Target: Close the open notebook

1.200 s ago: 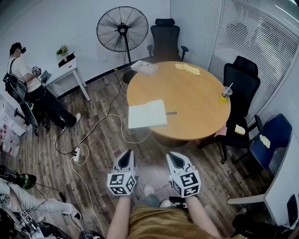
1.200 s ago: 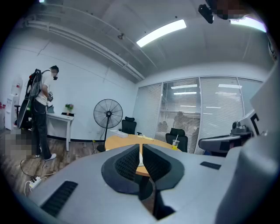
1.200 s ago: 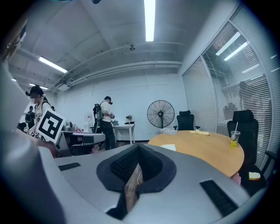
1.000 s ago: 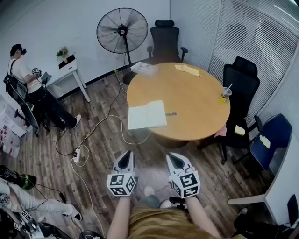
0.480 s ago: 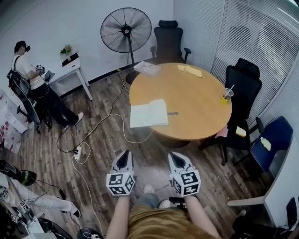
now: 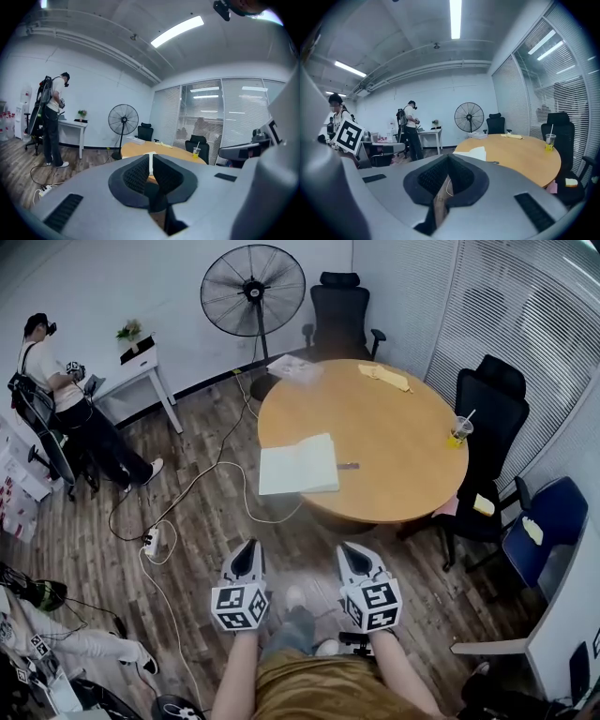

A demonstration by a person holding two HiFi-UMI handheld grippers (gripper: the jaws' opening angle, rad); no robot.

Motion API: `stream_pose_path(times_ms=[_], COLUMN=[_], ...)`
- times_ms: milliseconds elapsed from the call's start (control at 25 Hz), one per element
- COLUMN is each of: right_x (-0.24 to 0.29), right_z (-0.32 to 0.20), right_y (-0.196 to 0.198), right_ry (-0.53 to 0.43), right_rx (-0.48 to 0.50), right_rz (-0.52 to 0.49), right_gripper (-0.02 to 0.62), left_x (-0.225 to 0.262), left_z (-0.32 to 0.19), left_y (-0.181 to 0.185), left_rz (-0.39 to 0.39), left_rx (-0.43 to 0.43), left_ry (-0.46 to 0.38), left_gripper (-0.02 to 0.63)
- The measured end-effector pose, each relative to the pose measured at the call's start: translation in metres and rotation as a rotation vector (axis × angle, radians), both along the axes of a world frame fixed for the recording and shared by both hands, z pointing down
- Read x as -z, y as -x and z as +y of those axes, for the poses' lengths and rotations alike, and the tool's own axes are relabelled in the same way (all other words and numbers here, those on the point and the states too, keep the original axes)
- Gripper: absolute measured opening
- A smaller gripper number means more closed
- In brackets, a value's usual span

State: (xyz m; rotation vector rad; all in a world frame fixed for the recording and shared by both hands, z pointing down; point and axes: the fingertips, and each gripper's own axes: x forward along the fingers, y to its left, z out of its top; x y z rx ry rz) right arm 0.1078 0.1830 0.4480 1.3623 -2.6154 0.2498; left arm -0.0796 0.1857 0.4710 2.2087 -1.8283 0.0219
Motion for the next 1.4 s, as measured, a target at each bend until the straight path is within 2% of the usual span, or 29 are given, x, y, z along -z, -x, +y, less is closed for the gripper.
stream_pose_path(times_ms=[160, 400, 720, 1120, 1400], right_x=[-0.011, -0.015, -0.026, -0.033, -0.033], right_z=[-0.037, -0.115, -0.199, -0.254, -0.265], right_y=[0.004, 0.017, 0.032, 0.056, 0.063], right_ry=[0.015, 0.002, 0.032, 0.001, 0.01], right_rx=[-0.01, -0.034, -0.065, -0.107, -0.12], right_rz=[0.016, 0.076, 0.078, 0.148, 0.166], right_gripper=[0.012, 0.012, 0.012, 0.012, 0.012], left_x=[-0.013, -0.019, -0.029, -0.046, -0.058], left_z=[-0.037, -0.12, -0.209, -0.271, -0.277], left_y=[0.008, 0.027, 0.048, 0.073, 0.078], left_rz=[0.013, 0.028, 0.022, 0.048, 0.077], left_rx=[0.001, -0.008, -0.032, -0.087, -0.103], left_ry=[0.011, 0.021, 0.06, 0.071, 0.083], left_gripper=[0.043, 0.043, 0.043, 0.043, 0.044])
